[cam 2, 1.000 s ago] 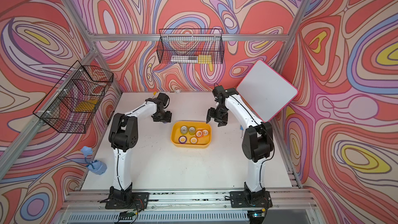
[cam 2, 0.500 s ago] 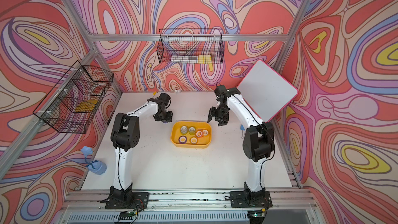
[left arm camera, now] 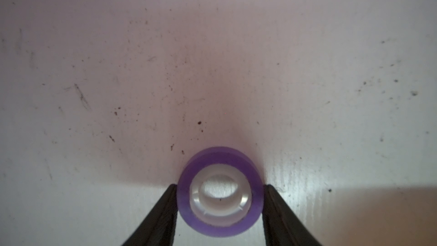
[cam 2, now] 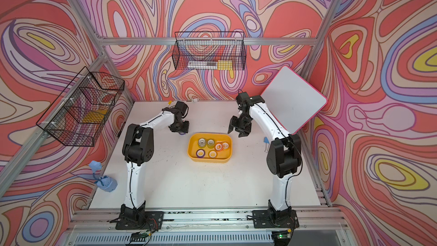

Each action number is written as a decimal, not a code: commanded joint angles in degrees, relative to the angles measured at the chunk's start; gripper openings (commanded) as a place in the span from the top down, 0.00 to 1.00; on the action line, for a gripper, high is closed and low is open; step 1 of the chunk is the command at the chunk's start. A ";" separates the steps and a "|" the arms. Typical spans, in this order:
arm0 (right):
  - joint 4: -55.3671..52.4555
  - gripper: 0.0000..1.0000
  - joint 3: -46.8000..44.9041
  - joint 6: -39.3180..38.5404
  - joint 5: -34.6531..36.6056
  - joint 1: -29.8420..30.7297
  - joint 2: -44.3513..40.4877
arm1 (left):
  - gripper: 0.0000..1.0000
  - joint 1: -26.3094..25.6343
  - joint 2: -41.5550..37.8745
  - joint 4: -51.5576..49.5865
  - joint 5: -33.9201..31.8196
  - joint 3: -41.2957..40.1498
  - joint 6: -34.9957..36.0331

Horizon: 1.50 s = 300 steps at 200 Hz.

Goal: Put the transparent tape into the storage box
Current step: Pick up the tape from the center of the board, then place the tape in the storage box.

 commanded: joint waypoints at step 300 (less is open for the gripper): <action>10.60 0.40 -5.39 4.27 -6.19 -2.40 -1.74 | 0.47 -23.51 -28.32 -13.52 -1.53 -13.18 -8.93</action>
